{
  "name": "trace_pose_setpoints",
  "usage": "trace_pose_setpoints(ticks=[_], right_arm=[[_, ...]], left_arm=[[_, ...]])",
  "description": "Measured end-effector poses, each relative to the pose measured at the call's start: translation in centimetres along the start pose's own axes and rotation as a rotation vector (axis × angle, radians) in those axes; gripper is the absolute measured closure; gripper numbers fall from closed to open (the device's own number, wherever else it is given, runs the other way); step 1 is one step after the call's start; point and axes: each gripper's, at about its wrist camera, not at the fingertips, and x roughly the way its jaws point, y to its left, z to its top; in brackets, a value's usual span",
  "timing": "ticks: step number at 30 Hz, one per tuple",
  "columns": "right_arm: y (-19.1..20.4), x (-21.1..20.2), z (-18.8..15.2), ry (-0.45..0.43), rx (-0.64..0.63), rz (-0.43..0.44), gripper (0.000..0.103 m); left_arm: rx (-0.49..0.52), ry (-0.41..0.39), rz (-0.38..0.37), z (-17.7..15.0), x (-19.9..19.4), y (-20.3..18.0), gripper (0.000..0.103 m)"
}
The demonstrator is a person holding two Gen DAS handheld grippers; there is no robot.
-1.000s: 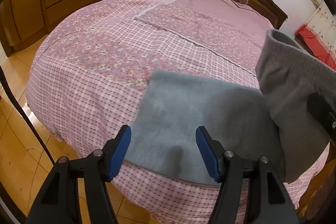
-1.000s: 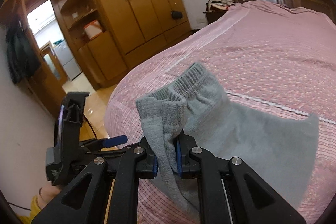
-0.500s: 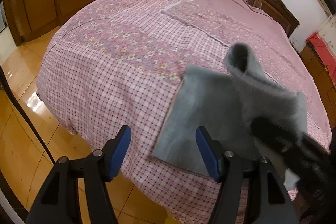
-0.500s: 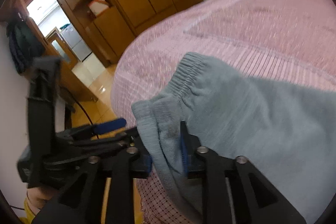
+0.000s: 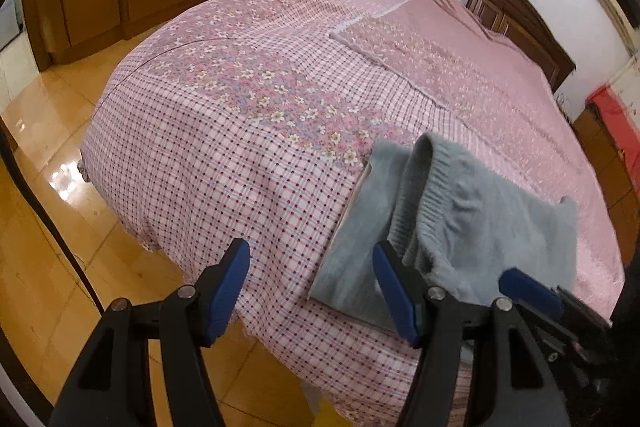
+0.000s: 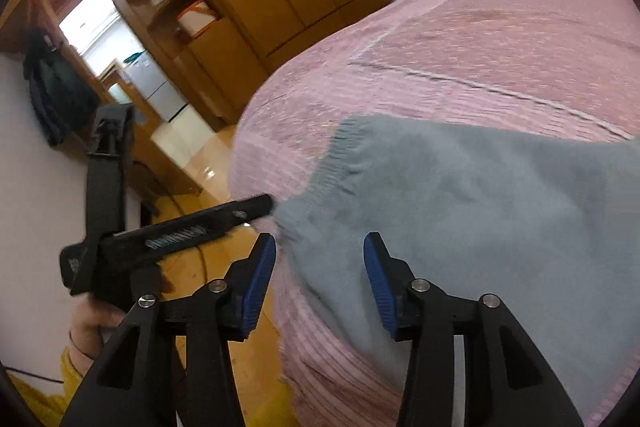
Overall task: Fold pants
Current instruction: 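Open the right tool to release the pants while the left tool closes on the waistband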
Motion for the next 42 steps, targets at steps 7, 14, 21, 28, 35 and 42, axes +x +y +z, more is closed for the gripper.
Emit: trace_pose_setpoints(ticks=[7, 14, 21, 28, 35, 42], right_arm=[[-4.3, -3.7, -1.6, -0.040, 0.070, -0.187, 0.056], [-7.5, -5.8, -3.5, -0.060, 0.138, -0.276, 0.056], [-8.8, -6.0, -4.3, -0.066, 0.174, -0.257, 0.056], [-9.2, -6.9, -4.9, -0.089, 0.197, -0.239, 0.056], [-9.5, -8.3, -5.0, -0.110, 0.211, -0.242, 0.056], [-9.8, -10.1, -5.0, -0.168, 0.225, -0.244, 0.056]], left_arm=[[-0.024, -0.011, -0.131, 0.1, -1.3, -1.1, 0.036], [0.005, 0.033, -0.192, -0.4, 0.2, -4.0, 0.036], [0.024, 0.091, -0.136, -1.8, 2.5, -5.5, 0.036], [0.010, 0.025, -0.158, -1.9, 2.3, -6.0, 0.038], [-0.021, 0.011, -0.204, -1.5, 3.3, -5.4, 0.063], [0.045, -0.124, -0.250, -1.0, -0.2, -6.2, 0.074]])
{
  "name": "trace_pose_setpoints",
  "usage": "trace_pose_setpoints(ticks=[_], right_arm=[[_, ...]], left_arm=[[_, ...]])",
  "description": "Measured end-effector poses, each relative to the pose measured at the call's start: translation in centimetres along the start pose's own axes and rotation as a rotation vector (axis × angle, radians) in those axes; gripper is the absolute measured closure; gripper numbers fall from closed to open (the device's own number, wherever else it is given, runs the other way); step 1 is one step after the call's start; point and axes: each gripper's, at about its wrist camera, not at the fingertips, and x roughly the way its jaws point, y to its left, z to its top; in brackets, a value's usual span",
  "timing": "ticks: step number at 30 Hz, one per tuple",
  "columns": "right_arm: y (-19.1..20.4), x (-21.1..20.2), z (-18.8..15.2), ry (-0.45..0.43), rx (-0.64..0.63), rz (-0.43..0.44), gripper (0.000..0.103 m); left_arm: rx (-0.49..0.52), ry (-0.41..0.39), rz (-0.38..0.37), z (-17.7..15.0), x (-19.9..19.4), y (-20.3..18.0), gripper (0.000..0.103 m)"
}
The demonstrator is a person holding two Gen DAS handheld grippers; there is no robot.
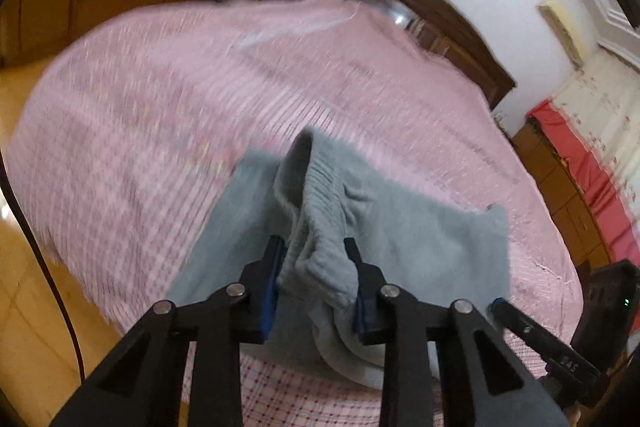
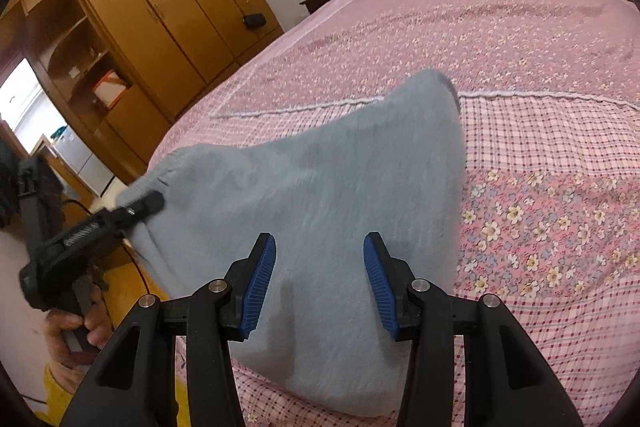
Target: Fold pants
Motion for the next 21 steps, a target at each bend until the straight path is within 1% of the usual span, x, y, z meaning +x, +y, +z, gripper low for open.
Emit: trace_pose_setpoints(ticks=[1, 3, 6, 7, 9, 10, 11, 12, 13, 14, 16, 17, 20, 21], right_arm=[[0.0, -0.1, 0.0, -0.004, 0.002, 0.000, 0.056], [-0.2, -0.3, -0.1, -0.006, 0.006, 0.000, 0.056], [-0.3, 0.1, -0.1, 0.013, 0.007, -0.003, 0.056], [-0.3, 0.3, -0.2, 0.021, 0.006, -0.006, 0.056], [-0.2, 0.9, -0.4, 0.038, 0.002, -0.012, 0.056], [-0.2, 1.2, -0.4, 0.048, 0.000, -0.017, 0.056], [-0.2, 1.4, -0.6, 0.057, -0.003, -0.020, 0.056], [-0.2, 1.7, -0.7, 0.067, -0.006, -0.025, 0.056], [-0.5, 1.9, -0.7, 0.072, -0.006, -0.026, 0.056], [-0.6, 2.1, -0.8, 0.076, -0.003, -0.026, 0.056], [-0.5, 2.0, -0.6, 0.079, 0.003, -0.023, 0.056], [-0.5, 1.9, -0.5, 0.076, 0.005, -0.020, 0.056], [-0.7, 1.1, 0.5, 0.043, 0.007, -0.013, 0.056], [-0.8, 0.8, 0.7, 0.028, 0.004, -0.016, 0.056]], left_arm=[[0.028, -0.037, -0.010, 0.5, -0.9, -0.6, 0.075], [0.062, -0.077, 0.006, 1.2, -1.7, -1.0, 0.075], [0.078, -0.100, 0.055, 1.5, -2.0, -0.5, 0.075], [0.068, -0.089, 0.075, 1.3, -1.9, 0.3, 0.075], [0.048, -0.048, 0.078, 0.7, -1.1, 1.4, 0.075], [0.047, -0.025, 0.093, 0.5, -0.2, 2.0, 0.074], [0.053, -0.001, 0.128, -0.1, 0.6, 2.5, 0.072], [0.055, 0.017, 0.148, -0.5, 1.2, 2.9, 0.069], [0.047, 0.033, 0.155, -0.9, 1.7, 3.4, 0.065], [0.034, 0.042, 0.154, -1.3, 1.9, 3.9, 0.063], [0.031, 0.048, 0.159, -1.5, 2.2, 4.5, 0.054], [0.036, 0.047, 0.166, -1.5, 1.9, 4.7, 0.053], [0.047, 0.052, 0.176, -1.1, 0.6, 5.0, 0.052], [0.053, 0.042, 0.179, -0.9, -0.2, 4.8, 0.052]])
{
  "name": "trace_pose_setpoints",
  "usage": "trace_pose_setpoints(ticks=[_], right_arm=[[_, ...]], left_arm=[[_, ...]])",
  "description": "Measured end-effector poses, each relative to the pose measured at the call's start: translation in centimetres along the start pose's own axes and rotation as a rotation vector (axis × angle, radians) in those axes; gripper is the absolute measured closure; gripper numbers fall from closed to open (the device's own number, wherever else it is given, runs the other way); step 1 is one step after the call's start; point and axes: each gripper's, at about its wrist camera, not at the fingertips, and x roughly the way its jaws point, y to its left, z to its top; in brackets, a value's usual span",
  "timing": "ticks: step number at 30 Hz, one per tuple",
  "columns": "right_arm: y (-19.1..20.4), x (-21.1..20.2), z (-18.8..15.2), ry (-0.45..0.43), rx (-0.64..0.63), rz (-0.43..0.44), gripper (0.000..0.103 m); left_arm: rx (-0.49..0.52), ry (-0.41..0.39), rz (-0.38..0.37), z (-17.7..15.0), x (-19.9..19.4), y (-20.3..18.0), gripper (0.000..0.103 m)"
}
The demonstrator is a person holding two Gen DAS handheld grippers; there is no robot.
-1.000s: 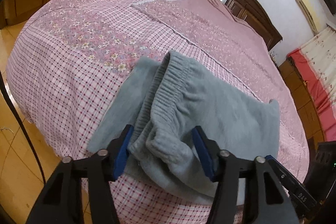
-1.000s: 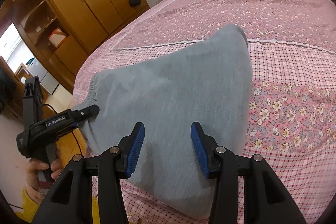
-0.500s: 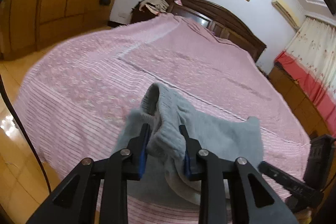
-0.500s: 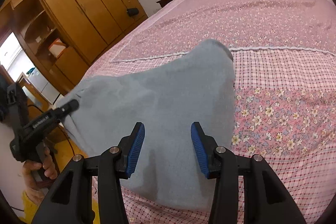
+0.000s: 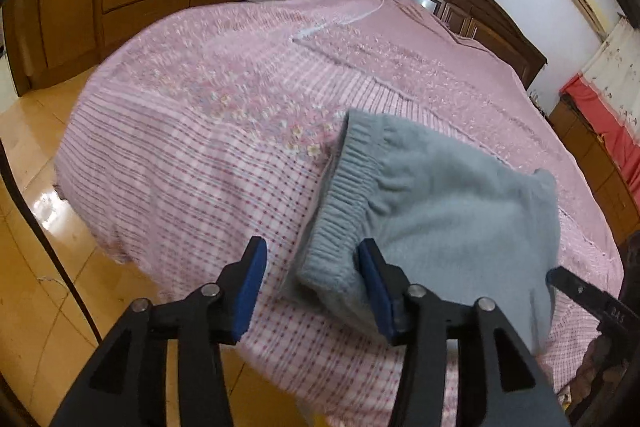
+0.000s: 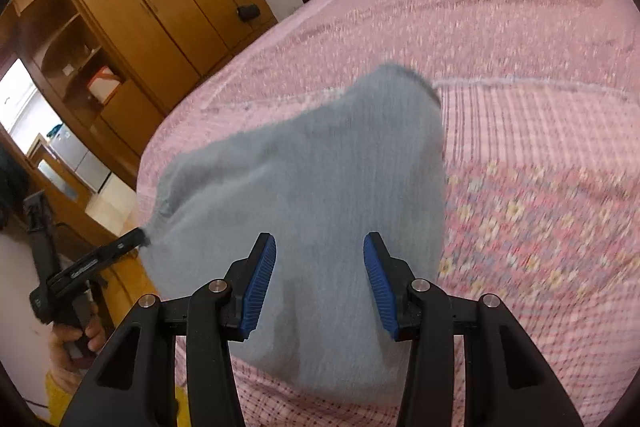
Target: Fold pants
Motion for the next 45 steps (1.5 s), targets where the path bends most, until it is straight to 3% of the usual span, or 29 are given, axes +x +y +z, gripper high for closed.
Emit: trace_pose_setpoints(ticks=[5, 8, 10, 14, 17, 19, 20, 21, 29, 33, 35, 37, 41, 45], right_arm=[[0.2, -1.1, 2.7, -0.089, -0.022, -0.055, 0.056], [0.2, -1.2, 4.1, -0.115, -0.025, -0.071, 0.065], [-0.1, -0.6, 4.8, -0.121, -0.038, -0.087, 0.072], [-0.9, 1.9, 6.0, -0.089, -0.042, -0.088, 0.077], [-2.0, 4.2, 6.4, -0.061, -0.046, -0.119, 0.082], [-3.1, 6.0, 6.7, -0.038, -0.039, -0.150, 0.100], [-3.8, 6.7, 6.8, -0.030, -0.025, -0.156, 0.103], [-4.4, 7.2, 6.9, -0.034, -0.008, -0.148, 0.103], [-5.0, 7.9, 7.9, -0.046, 0.001, -0.134, 0.103], [-5.3, 6.7, 8.0, -0.044, 0.059, -0.107, 0.102], [-4.7, 5.0, 7.8, -0.045, 0.070, -0.103, 0.097], [-4.0, 3.5, 7.3, -0.050, 0.055, -0.087, 0.091], [-2.4, 1.2, 5.6, -0.048, -0.012, -0.079, 0.089], [-1.8, 0.8, 3.5, -0.009, -0.031, -0.078, 0.089]], left_arm=[[0.050, -0.095, 0.010, 1.8, -3.3, -1.8, 0.053], [0.086, -0.111, -0.040, 3.6, -2.5, -3.9, 0.055], [0.102, -0.106, -0.093, 4.6, -1.1, -5.3, 0.072], [0.097, -0.060, -0.173, 6.0, 2.7, -7.0, 0.083], [0.097, -0.016, -0.138, 6.6, 5.8, -7.5, 0.084], [0.098, 0.005, -0.115, 6.6, 7.2, -7.2, 0.091], [0.098, 0.017, -0.103, 6.5, 8.0, -6.9, 0.095], [0.099, 0.026, -0.090, 6.4, 8.6, -6.5, 0.100], [0.070, 0.032, -0.139, 6.1, 8.8, -4.8, 0.100], [0.042, 0.038, -0.153, 5.7, 6.6, -3.8, 0.100], [0.051, 0.020, -0.114, 5.3, 4.7, -3.4, 0.097], [0.065, 0.000, -0.111, 4.8, 2.7, -3.2, 0.097], [0.088, -0.012, -0.117, 3.0, -0.6, -2.7, 0.097], [0.096, 0.018, -0.141, 1.7, -1.2, -3.0, 0.097]])
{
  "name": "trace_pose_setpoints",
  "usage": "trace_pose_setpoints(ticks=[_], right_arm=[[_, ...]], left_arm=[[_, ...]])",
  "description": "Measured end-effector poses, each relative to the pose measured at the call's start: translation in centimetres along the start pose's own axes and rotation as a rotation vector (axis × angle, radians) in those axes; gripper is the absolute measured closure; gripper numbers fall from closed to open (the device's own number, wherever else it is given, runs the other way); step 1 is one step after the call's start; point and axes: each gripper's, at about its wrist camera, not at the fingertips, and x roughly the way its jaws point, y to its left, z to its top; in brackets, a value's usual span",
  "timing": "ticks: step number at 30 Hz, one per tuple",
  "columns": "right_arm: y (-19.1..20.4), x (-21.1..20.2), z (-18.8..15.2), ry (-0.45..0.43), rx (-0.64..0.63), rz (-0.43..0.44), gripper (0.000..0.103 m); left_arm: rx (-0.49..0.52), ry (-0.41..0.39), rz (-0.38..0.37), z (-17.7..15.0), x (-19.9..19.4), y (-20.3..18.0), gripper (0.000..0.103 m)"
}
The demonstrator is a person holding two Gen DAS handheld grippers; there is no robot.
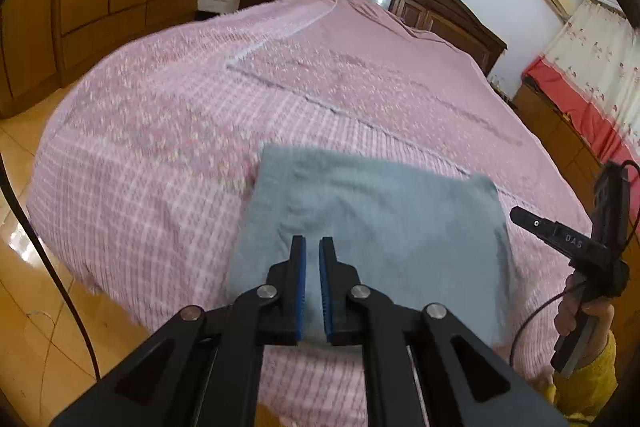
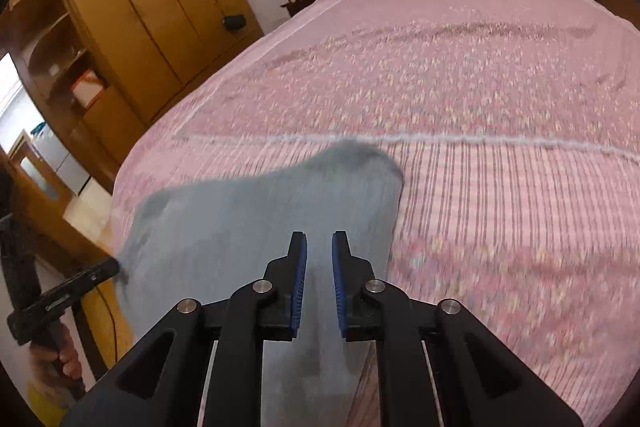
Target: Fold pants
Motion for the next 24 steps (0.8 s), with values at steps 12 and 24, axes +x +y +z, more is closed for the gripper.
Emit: trace_pose_setpoints(ticks=[12, 24], right_arm=[[-2.4, -1.2, -5.6, 0.056, 0.057, -0.033, 0.087], [-4.3, -2.1, -7.4, 0.067, 0.201, 0.068, 0.067]], left_arm=[[-0.022, 0.099, 0.079, -3.3, 3.0, 1.2, 0.097], [0.008, 0.068, 0.077, -2.7, 0.4, -1.6, 0.071]])
